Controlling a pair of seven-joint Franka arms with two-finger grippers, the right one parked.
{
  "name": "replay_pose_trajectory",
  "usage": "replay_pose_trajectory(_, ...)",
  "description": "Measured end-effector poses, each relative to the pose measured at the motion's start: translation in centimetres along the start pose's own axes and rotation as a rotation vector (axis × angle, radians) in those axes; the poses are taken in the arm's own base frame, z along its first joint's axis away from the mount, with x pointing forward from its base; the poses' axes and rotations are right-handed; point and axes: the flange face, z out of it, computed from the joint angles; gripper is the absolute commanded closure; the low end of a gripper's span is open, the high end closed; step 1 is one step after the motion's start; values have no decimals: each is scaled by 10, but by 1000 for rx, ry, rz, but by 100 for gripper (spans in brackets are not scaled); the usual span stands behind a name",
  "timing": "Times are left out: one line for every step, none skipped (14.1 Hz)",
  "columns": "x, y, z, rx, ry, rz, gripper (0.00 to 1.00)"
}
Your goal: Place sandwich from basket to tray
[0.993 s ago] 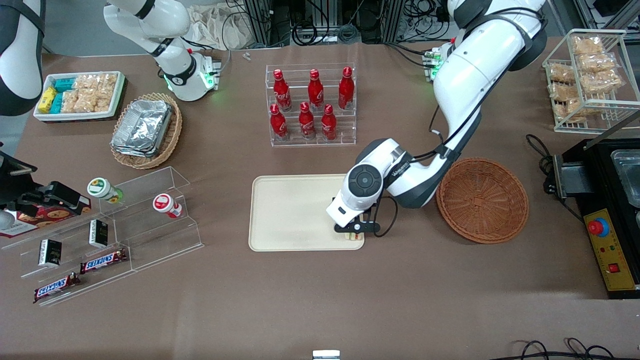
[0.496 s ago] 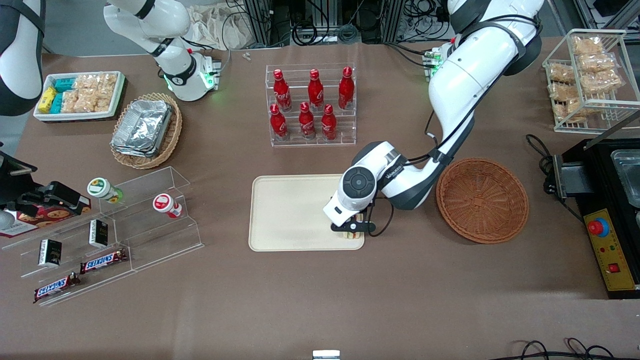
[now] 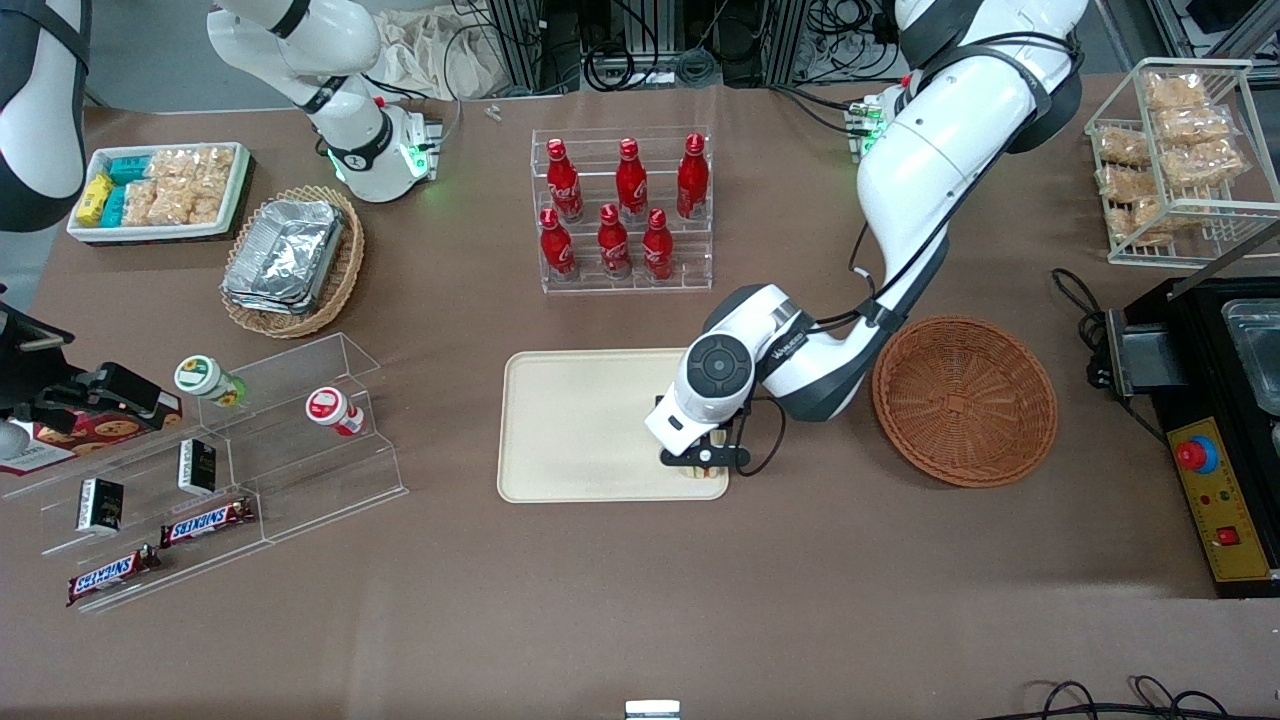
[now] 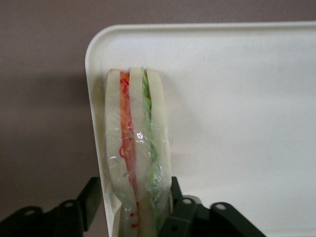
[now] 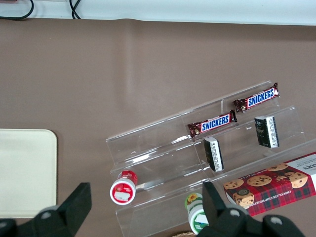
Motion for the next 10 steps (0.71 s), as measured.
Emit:
replay_pose_trajectory(5, -2, -11, -8, 17, -7, 1)
replay_pose_trajectory(11, -7, -26, -17, 39, -18, 1)
replay_pose_trajectory(19, -18, -46, -23, 64, -36, 1)
replay_pose_trajectory(27, -33, -68, -24, 86, -60, 1)
replay_pose_trajectory(34, -52, -92, -15, 102, -86, 1)
replay_pose_trajectory(40, -73, -115, -1, 115, -110, 1)
replay_pose_trajectory(44, -93, -140, 13, 129, -116, 1)
replay_pose_trajectory(43, -109, -164, 29, 145, -108, 1)
replay_pose_trajectory(38, -123, -186, 36, 157, -113, 1)
replay_pose_trajectory(31, -137, -205, 27, 157, -134, 1)
